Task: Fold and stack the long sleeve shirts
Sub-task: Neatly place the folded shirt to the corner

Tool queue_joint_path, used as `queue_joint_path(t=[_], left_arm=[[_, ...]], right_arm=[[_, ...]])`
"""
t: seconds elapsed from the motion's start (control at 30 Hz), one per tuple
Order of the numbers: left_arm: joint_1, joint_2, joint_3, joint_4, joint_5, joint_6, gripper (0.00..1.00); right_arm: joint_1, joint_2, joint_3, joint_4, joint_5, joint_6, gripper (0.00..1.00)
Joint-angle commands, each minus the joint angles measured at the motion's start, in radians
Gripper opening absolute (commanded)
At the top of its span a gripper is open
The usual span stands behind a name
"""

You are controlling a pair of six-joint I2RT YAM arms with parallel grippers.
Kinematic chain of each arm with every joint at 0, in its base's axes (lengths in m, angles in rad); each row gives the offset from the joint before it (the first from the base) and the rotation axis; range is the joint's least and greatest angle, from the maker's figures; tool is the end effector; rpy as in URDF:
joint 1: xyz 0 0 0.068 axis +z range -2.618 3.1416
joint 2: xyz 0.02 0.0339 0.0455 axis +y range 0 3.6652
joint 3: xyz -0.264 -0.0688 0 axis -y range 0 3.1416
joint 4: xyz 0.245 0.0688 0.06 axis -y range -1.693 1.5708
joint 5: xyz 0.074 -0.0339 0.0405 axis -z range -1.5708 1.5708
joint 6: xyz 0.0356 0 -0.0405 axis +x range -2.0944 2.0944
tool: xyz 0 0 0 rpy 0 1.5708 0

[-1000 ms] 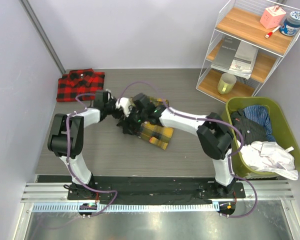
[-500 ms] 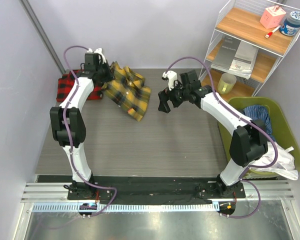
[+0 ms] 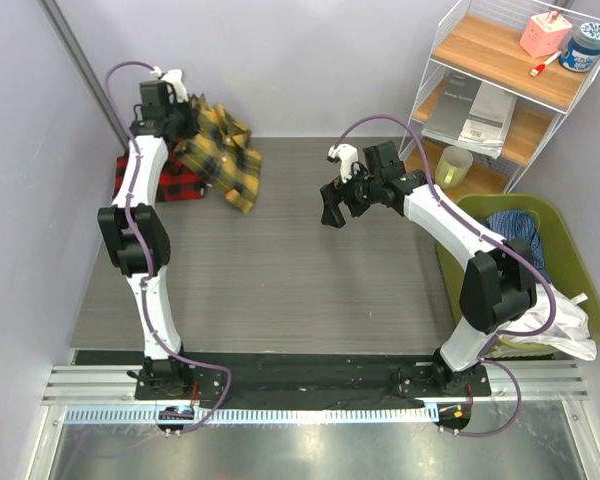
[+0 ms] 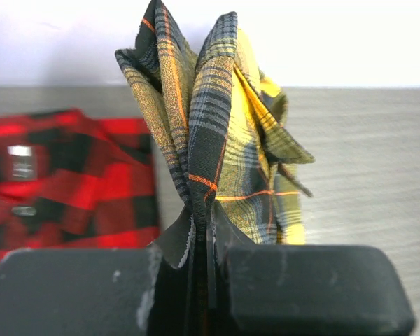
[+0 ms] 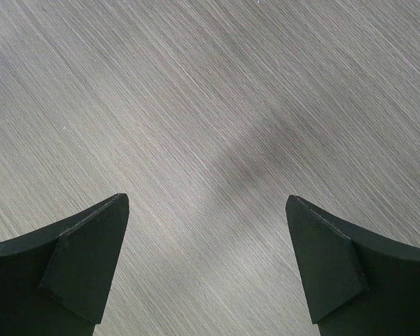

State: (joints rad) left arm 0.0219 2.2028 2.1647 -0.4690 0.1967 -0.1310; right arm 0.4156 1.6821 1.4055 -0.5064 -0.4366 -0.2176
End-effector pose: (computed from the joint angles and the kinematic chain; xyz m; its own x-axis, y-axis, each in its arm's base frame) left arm 0.5183 0.0044 0.3242 -0.5009 -0.1391 -0.8543 0.0846 0.9744 -0.2083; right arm 0.3386 0.1659 0.2917 -0.4920 -0.4309 -0.7565 -0.7643 0.6299 0.1382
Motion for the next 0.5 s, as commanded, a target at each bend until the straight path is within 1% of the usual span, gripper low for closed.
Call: queue_joint_path(t=[0.0,0.07,0.17,0.23,0.47], left_arm=[[0.064,-0.037,0.083,0.007,0.058,0.068,0.00],[0.066,-0.060,0.076,0.003,0.064,0.074,0.00],[0.070,-0.086,0.061,0.010,0.104,0.047,0.00],[0.070,-0.092,0.063,0.018,0.106,0.031,0.00],[0.070,-0.121,0.072,0.061,0.133,0.028,0.00]], right_arm=[[-0.001,-0.012,0.016,0.003,-0.002,-0.005,1.00],[-0.001,-0.005,0.019,0.006,-0.001,0.003,1.00],[-0.001,0.007,0.027,0.020,-0.001,0.033,1.00],[-0.001,0.013,0.032,0.026,-0.002,0.053,1.00],[0.000,0.005,0.035,0.029,0.002,0.057,1.00]])
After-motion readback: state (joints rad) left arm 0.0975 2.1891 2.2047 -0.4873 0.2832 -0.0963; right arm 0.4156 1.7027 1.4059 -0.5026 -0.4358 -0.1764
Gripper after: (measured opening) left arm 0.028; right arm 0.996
